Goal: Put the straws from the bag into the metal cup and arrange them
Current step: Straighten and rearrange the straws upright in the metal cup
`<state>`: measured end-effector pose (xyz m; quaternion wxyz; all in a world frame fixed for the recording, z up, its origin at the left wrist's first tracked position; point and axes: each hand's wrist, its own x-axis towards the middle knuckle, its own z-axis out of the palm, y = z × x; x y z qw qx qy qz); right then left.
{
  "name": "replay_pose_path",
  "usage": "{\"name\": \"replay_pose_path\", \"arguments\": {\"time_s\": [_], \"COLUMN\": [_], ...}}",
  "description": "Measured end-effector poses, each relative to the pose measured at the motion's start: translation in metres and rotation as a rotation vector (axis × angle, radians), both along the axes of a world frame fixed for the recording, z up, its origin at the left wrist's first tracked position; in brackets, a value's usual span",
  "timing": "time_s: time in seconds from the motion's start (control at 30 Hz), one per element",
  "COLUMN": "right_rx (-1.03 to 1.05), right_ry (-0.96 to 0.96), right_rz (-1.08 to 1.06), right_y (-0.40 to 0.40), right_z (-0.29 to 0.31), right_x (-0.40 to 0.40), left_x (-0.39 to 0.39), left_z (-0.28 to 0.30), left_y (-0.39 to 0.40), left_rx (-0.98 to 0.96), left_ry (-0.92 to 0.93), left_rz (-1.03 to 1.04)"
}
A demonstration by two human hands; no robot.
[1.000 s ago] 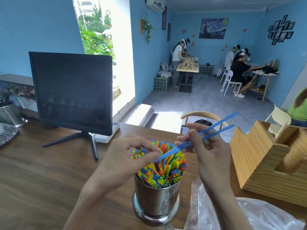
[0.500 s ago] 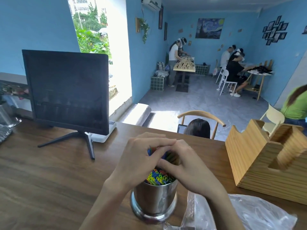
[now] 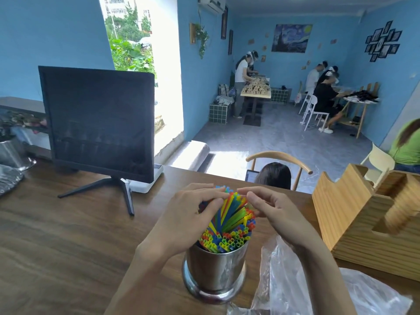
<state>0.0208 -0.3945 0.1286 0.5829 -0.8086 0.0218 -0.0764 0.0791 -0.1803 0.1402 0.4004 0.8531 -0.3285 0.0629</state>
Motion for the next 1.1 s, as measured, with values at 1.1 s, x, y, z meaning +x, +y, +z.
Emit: {"name": "replay_pose_path", "arguments": {"time_s": [1.1], "right_rx": [-0.082], "right_ry": [-0.139], "right_rz": [-0.15], "right_y": [0.003], "right_z": [0.003], "right_x": [-0.005], "left_x": [0.001], "left_z": [-0.019], "left_y": [0.035], "left_rx": [-0.438], "left_ry": [0.165], "left_rz": [0.219]}}
